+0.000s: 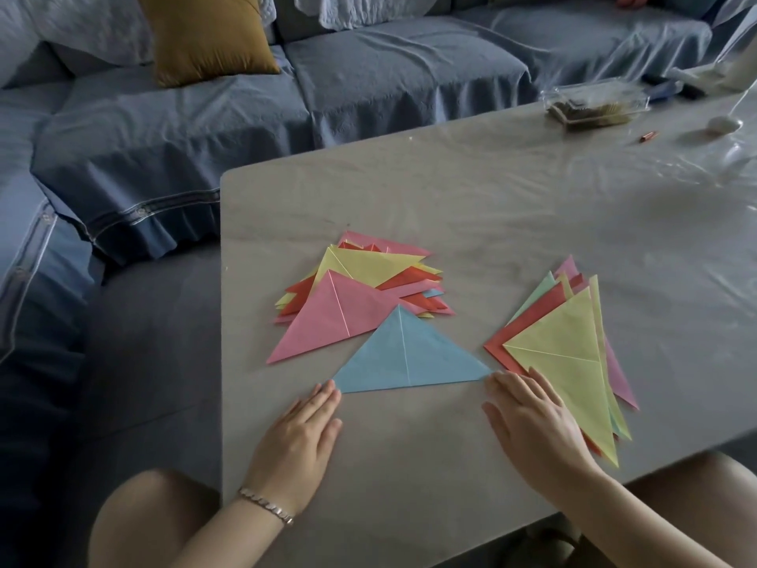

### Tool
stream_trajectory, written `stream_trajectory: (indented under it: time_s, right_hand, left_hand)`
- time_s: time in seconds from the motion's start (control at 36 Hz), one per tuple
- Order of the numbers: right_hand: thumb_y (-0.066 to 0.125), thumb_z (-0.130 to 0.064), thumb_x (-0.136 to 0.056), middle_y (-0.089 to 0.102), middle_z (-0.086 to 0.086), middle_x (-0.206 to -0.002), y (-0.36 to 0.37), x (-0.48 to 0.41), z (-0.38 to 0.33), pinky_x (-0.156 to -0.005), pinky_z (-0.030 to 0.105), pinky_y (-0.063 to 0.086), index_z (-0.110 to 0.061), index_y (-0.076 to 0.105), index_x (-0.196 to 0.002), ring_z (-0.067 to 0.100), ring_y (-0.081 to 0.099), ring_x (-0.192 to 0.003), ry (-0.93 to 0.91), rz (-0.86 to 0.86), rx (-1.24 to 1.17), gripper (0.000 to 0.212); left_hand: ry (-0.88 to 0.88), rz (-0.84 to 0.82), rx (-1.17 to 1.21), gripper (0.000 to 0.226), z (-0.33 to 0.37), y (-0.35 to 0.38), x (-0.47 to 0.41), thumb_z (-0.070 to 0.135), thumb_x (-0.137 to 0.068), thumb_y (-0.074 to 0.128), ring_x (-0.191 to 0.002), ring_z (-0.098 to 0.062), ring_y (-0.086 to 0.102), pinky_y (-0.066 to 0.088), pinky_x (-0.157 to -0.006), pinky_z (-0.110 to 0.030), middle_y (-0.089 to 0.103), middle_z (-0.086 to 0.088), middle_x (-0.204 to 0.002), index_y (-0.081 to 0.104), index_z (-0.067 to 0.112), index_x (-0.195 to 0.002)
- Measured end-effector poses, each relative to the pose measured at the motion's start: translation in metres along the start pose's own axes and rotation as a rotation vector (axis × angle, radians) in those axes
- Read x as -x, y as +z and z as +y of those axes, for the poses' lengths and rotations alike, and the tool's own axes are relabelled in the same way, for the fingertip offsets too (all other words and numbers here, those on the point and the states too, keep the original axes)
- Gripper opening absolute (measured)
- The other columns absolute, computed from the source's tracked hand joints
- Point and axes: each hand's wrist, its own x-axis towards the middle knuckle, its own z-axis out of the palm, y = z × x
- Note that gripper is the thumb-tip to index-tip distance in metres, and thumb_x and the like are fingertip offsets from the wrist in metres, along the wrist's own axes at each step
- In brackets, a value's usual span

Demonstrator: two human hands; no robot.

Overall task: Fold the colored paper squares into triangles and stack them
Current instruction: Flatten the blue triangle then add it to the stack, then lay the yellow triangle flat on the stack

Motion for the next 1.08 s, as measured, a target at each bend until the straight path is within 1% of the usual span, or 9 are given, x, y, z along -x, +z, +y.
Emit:
stream_trajectory:
  time_s: [0.08, 0.19, 0.25, 0.39, 0.5, 0.64, 0.78, 0.94, 1.08]
  right_hand:
    - [0.074, -0.019, -0.076, 0.070, -0.001, -0.093, -0.001, -0.001, 0.001, -0.092, 0.043, 0.047, -0.013, 0.073, -0.092, 0.019, 0.068, -0.089, 0.004, 0.059, -0.012, 0.018]
    - [0.080, -0.005, -0.066, 0.068, 0.002, -0.083, -0.009, -0.009, 0.009, -0.072, 0.038, 0.053, -0.011, 0.073, -0.083, 0.024, 0.067, -0.077, 0.068, 0.108, -0.097, 0.019]
    - [0.077, -0.002, -0.070, 0.065, 0.009, -0.087, -0.017, -0.016, 0.019, -0.072, 0.040, 0.049, -0.007, 0.072, -0.089, 0.032, 0.063, -0.080, 0.189, 0.148, -0.164, 0.020]
    - [0.060, -0.037, -0.086, 0.041, 0.018, -0.125, -0.038, -0.036, 0.041, -0.098, 0.042, 0.034, -0.014, 0.044, -0.133, 0.033, 0.034, -0.120, 0.715, -0.060, -0.183, 0.055]
    - [0.062, -0.055, -0.078, 0.036, 0.022, -0.126, -0.040, -0.046, 0.050, -0.097, 0.044, 0.035, -0.011, 0.034, -0.134, 0.037, 0.033, -0.119, 0.877, -0.237, -0.126, 0.076]
    - [0.069, -0.055, -0.072, 0.039, 0.021, -0.125, -0.037, -0.049, 0.052, -0.096, 0.044, 0.037, -0.014, 0.034, -0.135, 0.036, 0.035, -0.118, 0.881, -0.231, -0.128, 0.082]
    - [0.077, -0.047, -0.069, 0.036, 0.017, -0.125, -0.038, -0.048, 0.051, -0.098, 0.043, 0.037, -0.020, 0.034, -0.138, 0.033, 0.035, -0.120, 0.862, -0.143, -0.208, 0.086]
    - [0.063, -0.020, -0.086, 0.044, 0.009, -0.122, -0.040, -0.041, 0.044, -0.071, 0.030, 0.039, -0.021, 0.051, -0.128, 0.032, 0.053, -0.103, 0.709, 0.006, -0.258, 0.043]
    - [0.053, -0.008, -0.090, 0.058, 0.001, -0.114, -0.047, -0.042, 0.030, -0.070, 0.022, 0.033, -0.015, 0.065, -0.112, 0.024, 0.054, -0.099, 0.583, 0.178, -0.515, 0.026]
  left_hand:
    - [-0.013, 0.078, -0.055, 0.055, -0.003, -0.002, 0.001, 0.040, -0.096, 0.021, -0.105, -0.010, 0.063, 0.034, -0.095, -0.020, 0.065, 0.004, -0.117, 0.070, 0.015, -0.106]
    - [-0.075, 0.188, -0.062, 0.011, 0.008, -0.012, -0.021, 0.023, -0.071, 0.074, -0.062, -0.020, 0.065, 0.052, -0.059, -0.031, 0.068, 0.001, -0.072, 0.069, 0.014, -0.067]
    - [-0.143, 0.141, -0.015, 0.026, 0.014, -0.017, -0.035, 0.022, -0.057, 0.086, -0.056, -0.022, 0.061, 0.048, -0.053, -0.032, 0.062, 0.001, -0.064, 0.063, 0.013, -0.065]
    - [-0.260, -0.026, -0.070, 0.052, 0.039, -0.023, -0.064, 0.049, -0.076, 0.066, -0.105, -0.020, 0.053, 0.041, -0.084, -0.031, 0.053, 0.000, -0.111, 0.049, 0.019, -0.115]
    - [-0.373, -0.112, 0.018, 0.062, 0.043, -0.022, -0.073, 0.050, -0.072, 0.070, -0.110, -0.022, 0.048, 0.043, -0.088, -0.033, 0.046, -0.002, -0.119, 0.042, 0.020, -0.120]
    - [-0.444, -0.106, 0.181, 0.061, 0.034, -0.019, -0.074, 0.041, -0.066, 0.078, -0.109, -0.022, 0.051, 0.043, -0.088, -0.031, 0.058, 0.000, -0.112, 0.049, 0.018, -0.115]
    - [-0.365, -0.027, 0.286, 0.016, 0.039, -0.025, -0.064, 0.023, -0.087, 0.057, -0.088, -0.027, 0.055, 0.044, -0.073, -0.034, 0.062, -0.008, -0.091, 0.054, 0.010, -0.095]
    - [-0.326, 0.254, 0.398, 0.021, 0.038, -0.057, -0.077, 0.022, -0.094, 0.047, -0.089, -0.033, 0.061, 0.038, -0.065, -0.031, 0.065, -0.016, -0.091, 0.057, 0.008, -0.105]
    - [-0.427, 0.235, 0.371, 0.017, 0.007, -0.071, -0.107, 0.021, -0.091, 0.049, -0.084, -0.033, 0.059, 0.042, -0.068, -0.033, 0.066, -0.015, -0.091, 0.057, 0.008, -0.098]
